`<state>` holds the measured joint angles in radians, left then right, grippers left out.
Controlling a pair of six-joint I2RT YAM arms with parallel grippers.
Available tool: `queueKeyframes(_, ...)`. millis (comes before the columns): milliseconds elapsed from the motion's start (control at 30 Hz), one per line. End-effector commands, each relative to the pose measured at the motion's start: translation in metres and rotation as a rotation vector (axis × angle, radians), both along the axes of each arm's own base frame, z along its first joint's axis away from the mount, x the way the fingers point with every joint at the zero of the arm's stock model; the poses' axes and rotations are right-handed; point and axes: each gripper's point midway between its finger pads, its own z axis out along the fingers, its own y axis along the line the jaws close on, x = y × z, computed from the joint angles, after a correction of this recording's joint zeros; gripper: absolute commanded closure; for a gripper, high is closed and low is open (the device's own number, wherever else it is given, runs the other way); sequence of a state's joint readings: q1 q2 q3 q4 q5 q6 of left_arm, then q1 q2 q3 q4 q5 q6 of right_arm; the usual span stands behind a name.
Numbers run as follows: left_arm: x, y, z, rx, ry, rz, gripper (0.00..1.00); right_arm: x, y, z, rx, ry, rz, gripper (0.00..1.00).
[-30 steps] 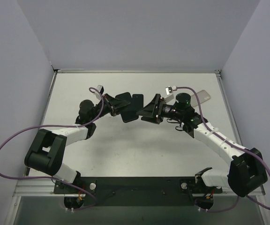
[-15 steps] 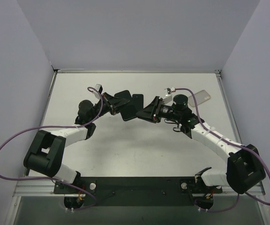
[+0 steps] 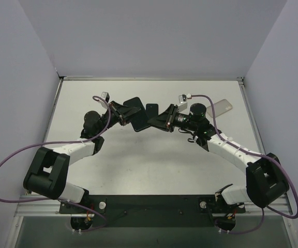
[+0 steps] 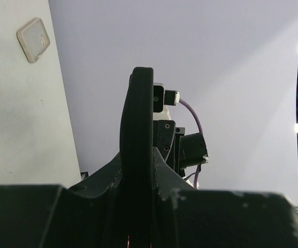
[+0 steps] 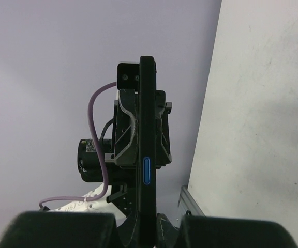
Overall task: Take the phone out of the phone case
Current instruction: Remove the phone case from the phone.
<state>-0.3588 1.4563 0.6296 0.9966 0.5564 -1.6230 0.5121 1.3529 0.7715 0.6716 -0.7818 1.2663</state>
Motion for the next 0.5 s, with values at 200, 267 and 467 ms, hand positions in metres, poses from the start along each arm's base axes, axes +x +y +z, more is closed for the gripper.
queueKeyframes(200,-0.012,0.005,0.075,-0.121,-0.24,0.056,1.0,-0.001,0.004,0.049,0.206,0.003,0.011,1.0)
queueKeyframes(267,-0.017,0.009,0.091,-0.173,-0.306,0.064,1.0,-0.002,0.003,0.057,0.254,0.046,0.01,1.0)
queueKeyframes(467,-0.026,0.016,0.117,-0.252,-0.393,0.079,1.0,0.004,-0.002,0.079,0.471,0.155,0.011,1.0)
